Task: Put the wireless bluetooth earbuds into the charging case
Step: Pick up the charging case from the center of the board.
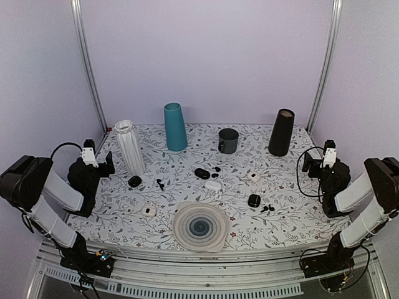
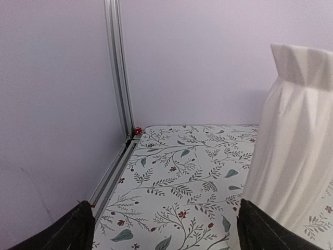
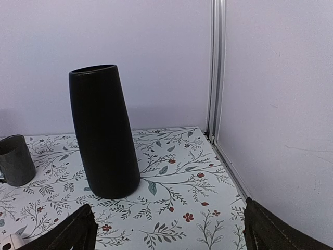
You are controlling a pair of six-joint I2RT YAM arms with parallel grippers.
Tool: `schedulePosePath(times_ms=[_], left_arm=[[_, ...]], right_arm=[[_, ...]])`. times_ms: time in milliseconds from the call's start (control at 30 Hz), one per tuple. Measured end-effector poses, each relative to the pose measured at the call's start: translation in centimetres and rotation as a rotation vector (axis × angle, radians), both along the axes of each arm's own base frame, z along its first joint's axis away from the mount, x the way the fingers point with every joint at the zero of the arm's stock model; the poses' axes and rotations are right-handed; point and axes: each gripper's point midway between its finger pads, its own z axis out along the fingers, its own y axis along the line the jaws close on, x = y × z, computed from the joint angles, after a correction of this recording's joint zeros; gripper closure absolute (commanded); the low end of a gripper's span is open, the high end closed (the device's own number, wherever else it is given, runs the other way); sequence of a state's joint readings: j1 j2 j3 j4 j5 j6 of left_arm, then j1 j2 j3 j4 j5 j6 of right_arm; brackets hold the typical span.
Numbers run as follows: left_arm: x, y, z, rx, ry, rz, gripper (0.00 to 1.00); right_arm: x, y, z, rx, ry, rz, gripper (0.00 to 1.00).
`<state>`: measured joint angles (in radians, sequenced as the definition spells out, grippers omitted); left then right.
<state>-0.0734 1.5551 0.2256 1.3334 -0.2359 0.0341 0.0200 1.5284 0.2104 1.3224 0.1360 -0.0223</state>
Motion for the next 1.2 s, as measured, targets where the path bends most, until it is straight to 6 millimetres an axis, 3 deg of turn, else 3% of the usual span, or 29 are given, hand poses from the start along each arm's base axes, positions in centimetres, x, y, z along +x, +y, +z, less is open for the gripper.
schedulePosePath(times_ms=[600, 700, 800, 867, 900, 1000, 1067, 1133, 1200], left_arm=[[0.2, 0.4, 0.1, 0.003, 0.031, 0.033, 0.04], [2.3, 0.4, 3.2, -0.022, 0.045, 0.052, 0.04], [5.5, -1.1, 9.5, -0.086, 0.034, -0.009, 0.04], [6.3, -3.0, 13.5, -0.125, 0.025, -0.073, 0.04], [6.2, -4.0, 14.6, -0.132, 0.029, -0.103, 0.04], [4.9, -8.3, 16.6, -0.129, 0.08, -0.225, 0.04], [4.1, -10.1, 17.1, -0.128, 0.12, -0.278, 0.04], [3.7, -10.1, 17.7, -0.153, 0.158, -0.265, 0.04], [3.3, -9.4, 18.7, -0.186, 0.166, -0.235, 0.04]], right_arm=[[0.2, -0.2, -0.2, 0.002, 0.032, -0.013, 0.01], [1.6, 0.1, 2.1, 0.002, 0.034, -0.02, 0.01], [3.2, 1.2, 7.3, 0.059, -0.004, 0.002, 0.01], [3.2, 2.7, 10.7, 0.117, -0.038, 0.037, 0.01], [3.0, 3.7, 11.8, 0.137, -0.046, 0.06, 0.01], [1.8, 8.9, 13.8, 0.168, -0.033, 0.165, 0.01], [1.1, 11.6, 14.3, 0.156, -0.004, 0.21, 0.01], [0.7, 13.1, 14.9, 0.147, 0.026, 0.222, 0.01], [0.7, 12.4, 16.2, 0.16, 0.029, 0.173, 0.01]])
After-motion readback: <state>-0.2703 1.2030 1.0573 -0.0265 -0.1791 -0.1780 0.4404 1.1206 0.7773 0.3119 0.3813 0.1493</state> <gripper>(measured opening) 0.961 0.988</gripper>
